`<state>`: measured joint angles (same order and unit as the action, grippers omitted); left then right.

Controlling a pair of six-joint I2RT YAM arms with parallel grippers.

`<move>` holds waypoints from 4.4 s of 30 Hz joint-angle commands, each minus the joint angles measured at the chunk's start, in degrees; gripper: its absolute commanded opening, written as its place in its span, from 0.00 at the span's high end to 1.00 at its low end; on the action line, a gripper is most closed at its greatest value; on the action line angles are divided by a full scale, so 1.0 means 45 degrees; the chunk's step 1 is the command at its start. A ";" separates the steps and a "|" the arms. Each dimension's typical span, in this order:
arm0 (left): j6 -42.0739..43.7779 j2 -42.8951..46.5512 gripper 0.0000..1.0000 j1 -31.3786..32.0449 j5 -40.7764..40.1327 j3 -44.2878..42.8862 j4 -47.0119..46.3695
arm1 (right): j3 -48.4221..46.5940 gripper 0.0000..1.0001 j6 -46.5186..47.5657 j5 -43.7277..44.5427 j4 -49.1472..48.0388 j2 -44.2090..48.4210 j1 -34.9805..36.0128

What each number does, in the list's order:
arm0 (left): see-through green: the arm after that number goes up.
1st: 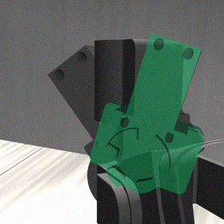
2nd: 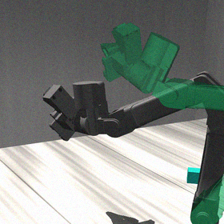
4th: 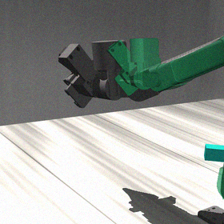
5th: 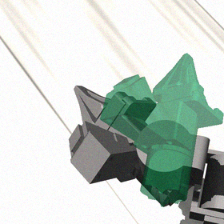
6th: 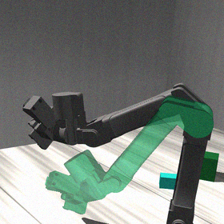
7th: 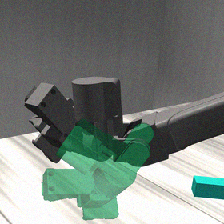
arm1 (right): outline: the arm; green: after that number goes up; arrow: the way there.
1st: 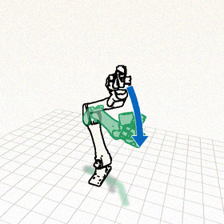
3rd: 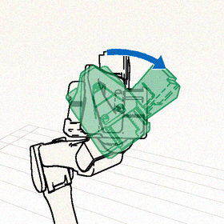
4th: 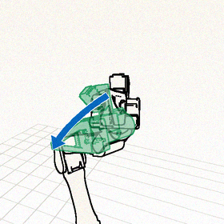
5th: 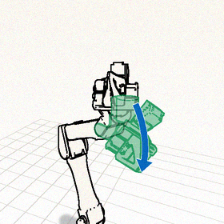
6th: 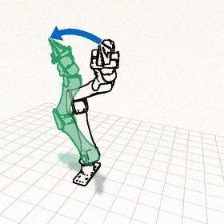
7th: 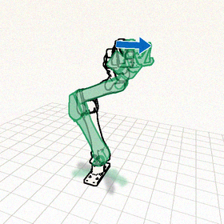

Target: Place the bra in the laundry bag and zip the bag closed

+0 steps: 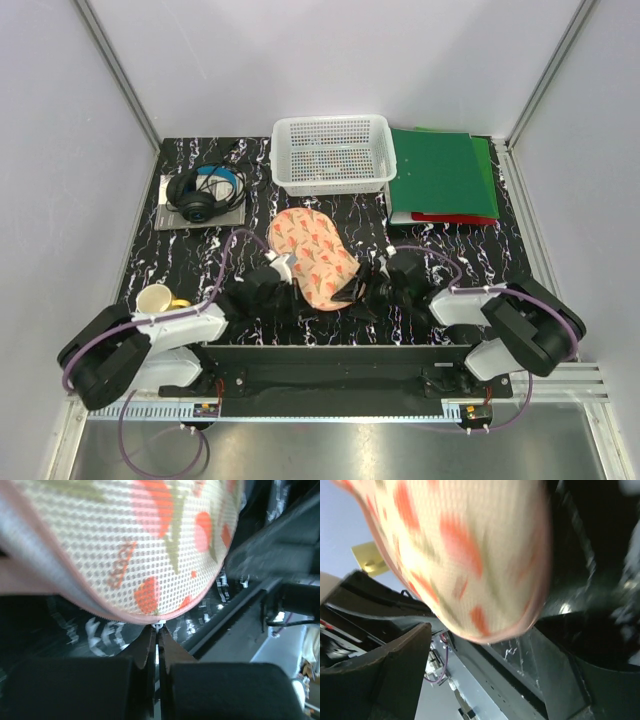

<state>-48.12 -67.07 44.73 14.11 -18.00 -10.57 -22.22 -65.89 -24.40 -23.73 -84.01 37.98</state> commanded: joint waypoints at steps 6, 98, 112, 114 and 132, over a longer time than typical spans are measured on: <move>-0.0967 -0.1950 1.00 0.1191 0.0517 -0.1527 -0.2788 | 0.1578 0.17 -0.4576 0.3957 -0.3087 0.0329 0.2381; -0.2081 -0.0916 1.00 0.0333 0.1005 -0.0668 -0.2749 | -0.0961 0.24 -0.4576 0.5794 0.0194 0.1383 0.3182; -0.2003 -0.0097 1.00 0.0295 0.0771 -0.0376 -0.2008 | -0.1021 0.78 -0.4655 0.6595 -0.0254 0.0328 0.2968; -0.1885 0.0369 1.00 0.0217 0.0616 -0.0046 -0.1522 | -0.0729 1.00 -0.4364 0.6264 -0.0391 0.0464 0.2403; -0.0654 0.4826 1.00 -0.2460 0.1376 0.1266 0.2388 | -0.6655 0.70 0.2941 -0.1042 0.3956 -0.2931 -0.0259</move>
<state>-50.87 -44.21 33.23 16.91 -11.94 2.48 -40.82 -61.32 -24.03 -15.49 -93.95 33.21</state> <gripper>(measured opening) 0.012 0.164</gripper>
